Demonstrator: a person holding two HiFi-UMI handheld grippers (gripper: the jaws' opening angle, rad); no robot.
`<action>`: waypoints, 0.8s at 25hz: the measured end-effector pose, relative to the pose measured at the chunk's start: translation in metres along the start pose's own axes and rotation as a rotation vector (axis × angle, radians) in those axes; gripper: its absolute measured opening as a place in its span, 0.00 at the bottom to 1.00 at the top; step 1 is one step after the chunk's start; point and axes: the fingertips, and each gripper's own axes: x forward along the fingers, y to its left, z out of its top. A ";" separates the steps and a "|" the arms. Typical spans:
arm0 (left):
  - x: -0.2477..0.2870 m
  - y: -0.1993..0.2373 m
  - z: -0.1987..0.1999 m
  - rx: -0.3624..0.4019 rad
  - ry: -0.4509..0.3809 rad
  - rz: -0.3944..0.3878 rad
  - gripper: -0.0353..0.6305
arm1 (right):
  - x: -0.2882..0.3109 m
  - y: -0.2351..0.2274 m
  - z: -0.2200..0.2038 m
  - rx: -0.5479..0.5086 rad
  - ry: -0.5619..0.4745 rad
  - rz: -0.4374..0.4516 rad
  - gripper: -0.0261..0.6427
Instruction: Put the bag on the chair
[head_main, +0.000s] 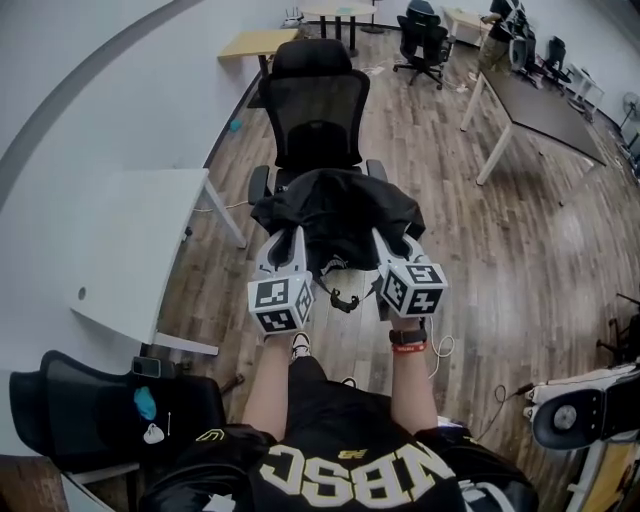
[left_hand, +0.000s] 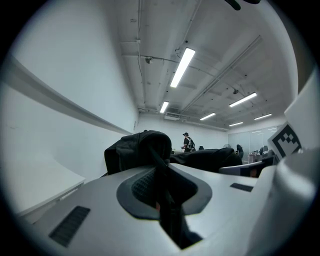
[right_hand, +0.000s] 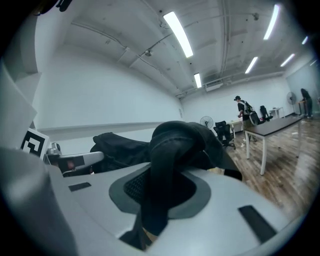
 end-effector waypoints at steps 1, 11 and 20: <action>0.005 0.003 -0.001 -0.002 0.000 -0.002 0.12 | 0.006 -0.002 -0.001 0.008 0.003 0.000 0.15; 0.128 0.067 0.004 -0.048 -0.008 -0.015 0.12 | 0.126 -0.019 0.036 0.004 0.041 -0.032 0.16; 0.251 0.135 0.042 -0.053 -0.027 -0.082 0.12 | 0.250 -0.027 0.098 -0.021 0.001 -0.088 0.16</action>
